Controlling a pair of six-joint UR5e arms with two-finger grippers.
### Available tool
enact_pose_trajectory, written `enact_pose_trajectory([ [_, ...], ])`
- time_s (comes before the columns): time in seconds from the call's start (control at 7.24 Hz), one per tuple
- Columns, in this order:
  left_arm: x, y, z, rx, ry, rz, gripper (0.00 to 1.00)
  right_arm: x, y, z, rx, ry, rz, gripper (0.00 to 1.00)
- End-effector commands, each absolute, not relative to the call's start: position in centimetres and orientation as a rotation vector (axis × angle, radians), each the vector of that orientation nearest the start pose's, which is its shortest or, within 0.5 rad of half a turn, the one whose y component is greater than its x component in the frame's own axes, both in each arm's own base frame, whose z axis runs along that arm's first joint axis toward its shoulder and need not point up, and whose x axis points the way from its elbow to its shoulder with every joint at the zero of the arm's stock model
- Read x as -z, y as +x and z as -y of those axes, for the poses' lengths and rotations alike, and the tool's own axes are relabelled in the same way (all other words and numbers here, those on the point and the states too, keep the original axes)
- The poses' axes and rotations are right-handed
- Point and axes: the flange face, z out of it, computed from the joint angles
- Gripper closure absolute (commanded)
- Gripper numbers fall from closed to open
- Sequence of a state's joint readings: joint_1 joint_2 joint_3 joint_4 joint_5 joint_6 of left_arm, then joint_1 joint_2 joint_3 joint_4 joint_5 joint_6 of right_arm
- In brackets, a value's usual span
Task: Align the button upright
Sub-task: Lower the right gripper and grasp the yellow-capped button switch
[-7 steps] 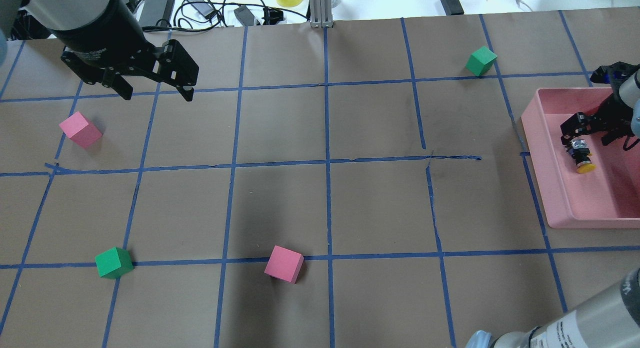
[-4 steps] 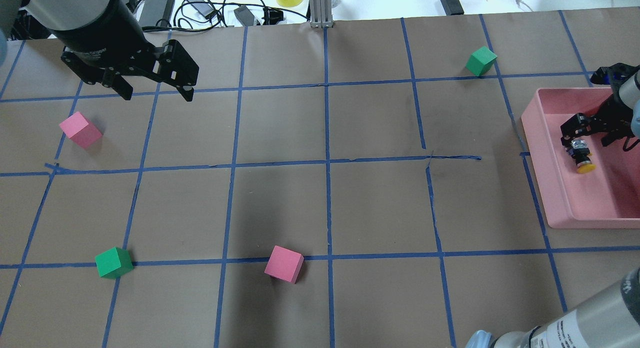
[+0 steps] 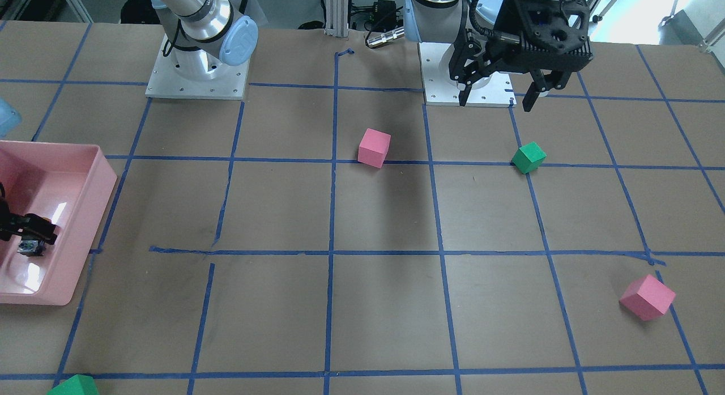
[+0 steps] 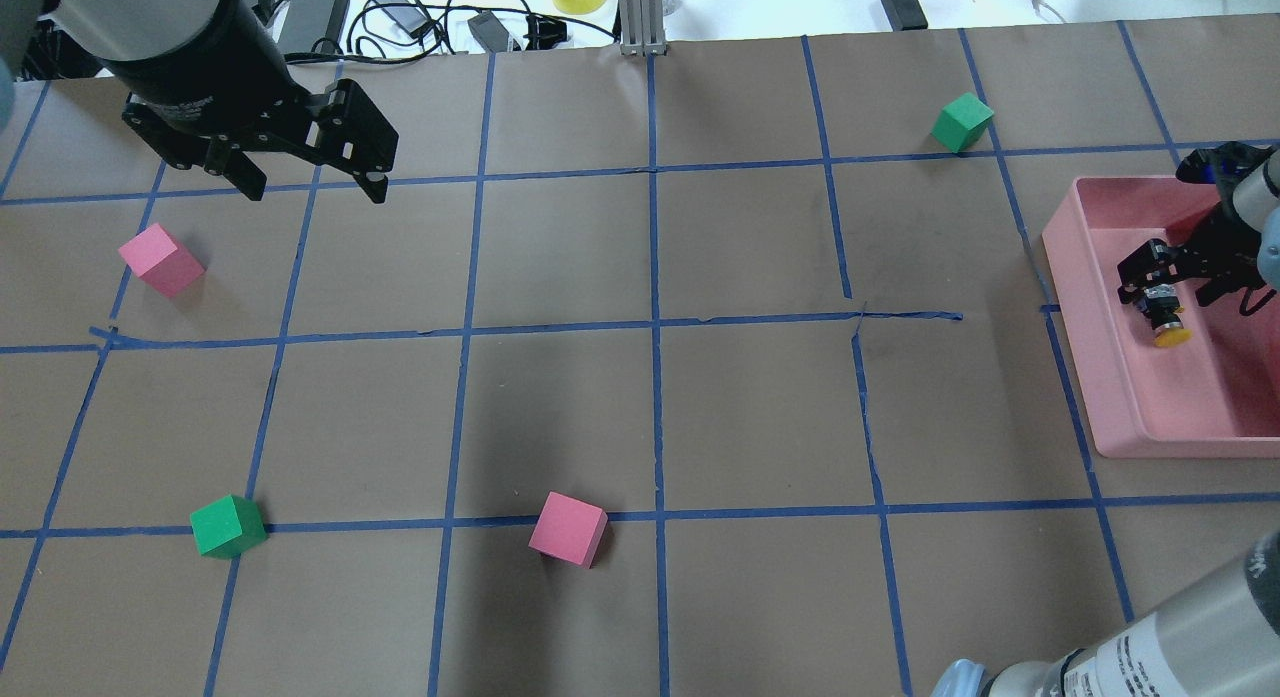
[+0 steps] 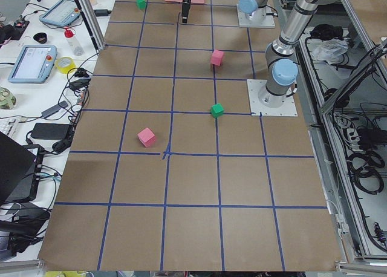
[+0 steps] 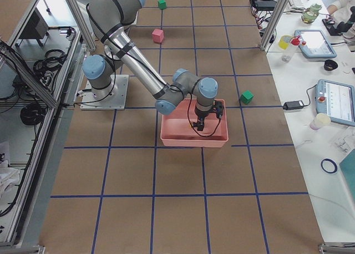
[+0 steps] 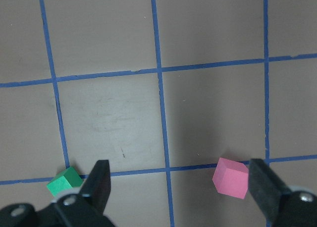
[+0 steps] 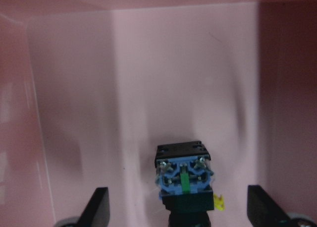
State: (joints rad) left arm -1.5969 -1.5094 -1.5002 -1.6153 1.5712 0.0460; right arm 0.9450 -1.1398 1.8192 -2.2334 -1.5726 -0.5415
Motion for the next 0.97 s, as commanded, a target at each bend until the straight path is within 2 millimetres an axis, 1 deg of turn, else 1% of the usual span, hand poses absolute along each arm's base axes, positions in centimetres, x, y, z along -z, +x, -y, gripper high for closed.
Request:
enact_pose_trajectory([
  [0.0,-54.78,-14.55,46.71,0.137,0.113,-3.136,0.00,-18.82,-23.02,54.57,-0.043,0.132,-3.122,0.03],
  [0.14,-54.78,-14.54,46.71,0.137,0.113,-3.134,0.00,-18.75,-23.10,54.69,-0.020,0.132,-3.132,0.03],
  [0.28,-54.76,-14.54,46.70,0.135,0.113,-3.134,0.00,-18.75,-23.10,54.69,-0.019,0.132,-3.132,0.07],
  [0.41,-54.83,-14.52,46.64,0.137,0.113,-3.133,0.00,-18.68,-23.10,54.61,-0.027,0.130,-3.135,0.23],
  [0.55,-54.83,-14.55,46.64,0.137,0.113,-3.136,0.00,-18.71,-23.18,54.46,-0.047,0.113,-3.145,0.54],
  [0.83,-54.76,-14.63,46.67,0.135,0.113,-3.136,0.00,-19.46,-23.18,54.46,-0.037,0.104,-3.150,0.88],
])
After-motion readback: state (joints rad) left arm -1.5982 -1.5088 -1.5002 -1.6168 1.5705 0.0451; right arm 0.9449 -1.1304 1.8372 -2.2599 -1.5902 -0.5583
